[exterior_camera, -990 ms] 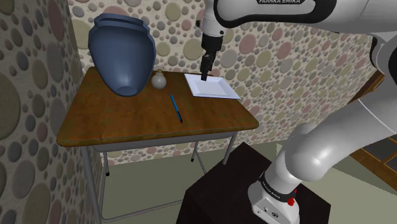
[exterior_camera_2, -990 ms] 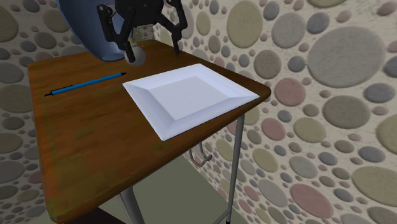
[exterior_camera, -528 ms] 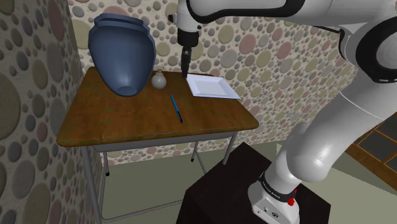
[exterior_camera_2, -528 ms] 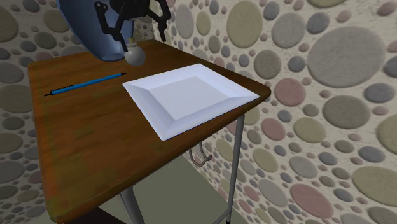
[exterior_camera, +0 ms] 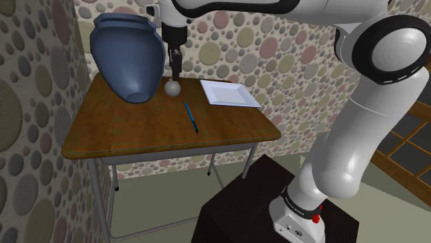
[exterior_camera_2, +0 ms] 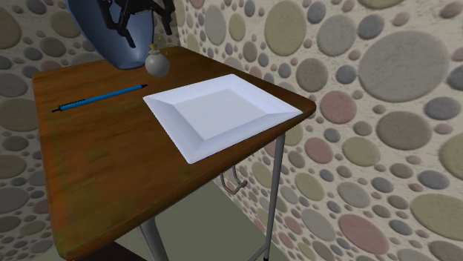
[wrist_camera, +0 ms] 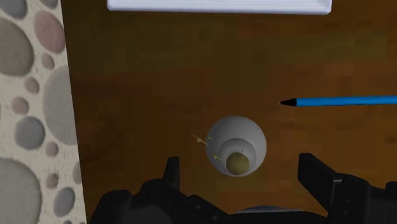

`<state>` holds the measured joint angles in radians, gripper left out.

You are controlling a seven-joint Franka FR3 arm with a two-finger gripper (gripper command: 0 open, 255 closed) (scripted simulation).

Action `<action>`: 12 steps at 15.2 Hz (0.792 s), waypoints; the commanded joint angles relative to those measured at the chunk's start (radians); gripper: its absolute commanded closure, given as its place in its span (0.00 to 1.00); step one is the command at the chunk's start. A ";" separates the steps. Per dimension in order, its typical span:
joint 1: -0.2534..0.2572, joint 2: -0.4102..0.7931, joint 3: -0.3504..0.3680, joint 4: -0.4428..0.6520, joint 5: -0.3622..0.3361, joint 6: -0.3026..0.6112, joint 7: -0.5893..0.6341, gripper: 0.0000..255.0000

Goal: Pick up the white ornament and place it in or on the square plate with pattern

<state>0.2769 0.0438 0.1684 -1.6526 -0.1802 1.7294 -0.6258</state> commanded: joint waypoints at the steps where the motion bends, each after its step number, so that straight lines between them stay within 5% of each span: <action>1: 0.006 0.012 0.007 -0.022 -0.001 0.019 -0.010 0.00; 12: 0.005 0.013 -0.003 -0.095 -0.003 0.093 -0.008 0.00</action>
<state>0.2760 0.0005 0.1578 -1.7422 -0.1821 1.8673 -0.6284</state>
